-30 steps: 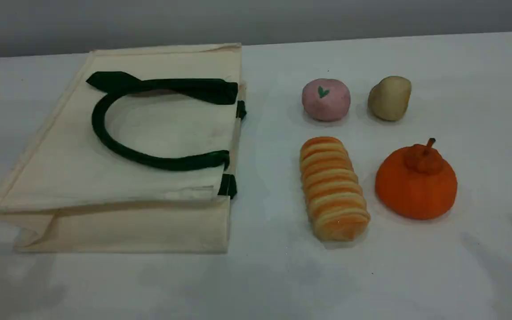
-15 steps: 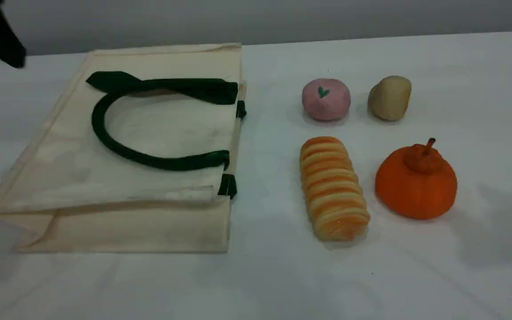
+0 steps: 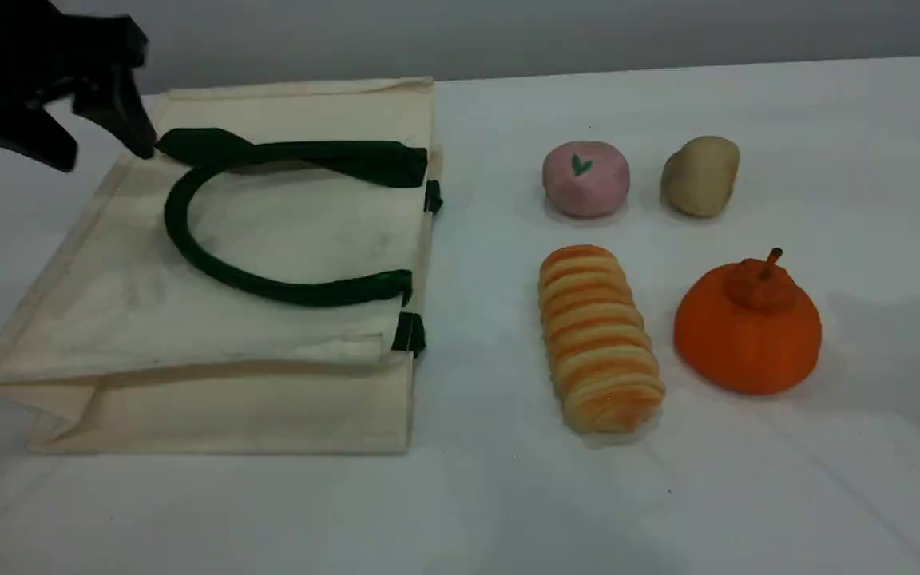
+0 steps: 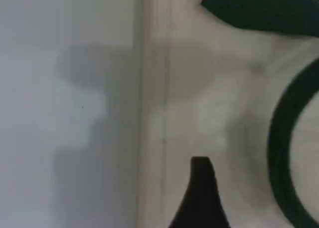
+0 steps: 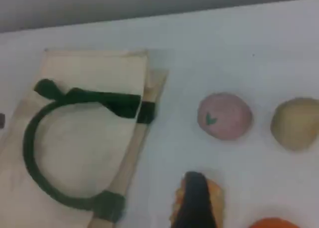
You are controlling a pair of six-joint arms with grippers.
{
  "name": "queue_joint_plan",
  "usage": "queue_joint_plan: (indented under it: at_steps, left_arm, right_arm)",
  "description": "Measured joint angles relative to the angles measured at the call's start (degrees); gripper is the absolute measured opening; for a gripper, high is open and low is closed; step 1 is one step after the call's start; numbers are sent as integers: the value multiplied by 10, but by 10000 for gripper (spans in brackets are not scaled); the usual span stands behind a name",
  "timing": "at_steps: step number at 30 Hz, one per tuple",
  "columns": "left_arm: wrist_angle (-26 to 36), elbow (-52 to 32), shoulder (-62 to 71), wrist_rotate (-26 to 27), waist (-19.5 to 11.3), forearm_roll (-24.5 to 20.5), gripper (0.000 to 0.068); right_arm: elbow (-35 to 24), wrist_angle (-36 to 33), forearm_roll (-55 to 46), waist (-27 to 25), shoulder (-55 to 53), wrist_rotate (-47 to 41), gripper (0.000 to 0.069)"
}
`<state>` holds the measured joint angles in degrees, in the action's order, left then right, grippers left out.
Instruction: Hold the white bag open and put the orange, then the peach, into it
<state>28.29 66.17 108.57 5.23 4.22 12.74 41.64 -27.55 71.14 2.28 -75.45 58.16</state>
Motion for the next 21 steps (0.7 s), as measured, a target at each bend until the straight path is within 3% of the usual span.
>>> queue_joint_plan:
  at_steps: [8,21]
  left_arm:
    - [-6,36,65,25,39,-5,506]
    - [-32,61,155,15,51,11,506]
  right_arm:
    - [1,10,-1,0,-9,8,515]
    - [1,11,-2,0,-8,9,515]
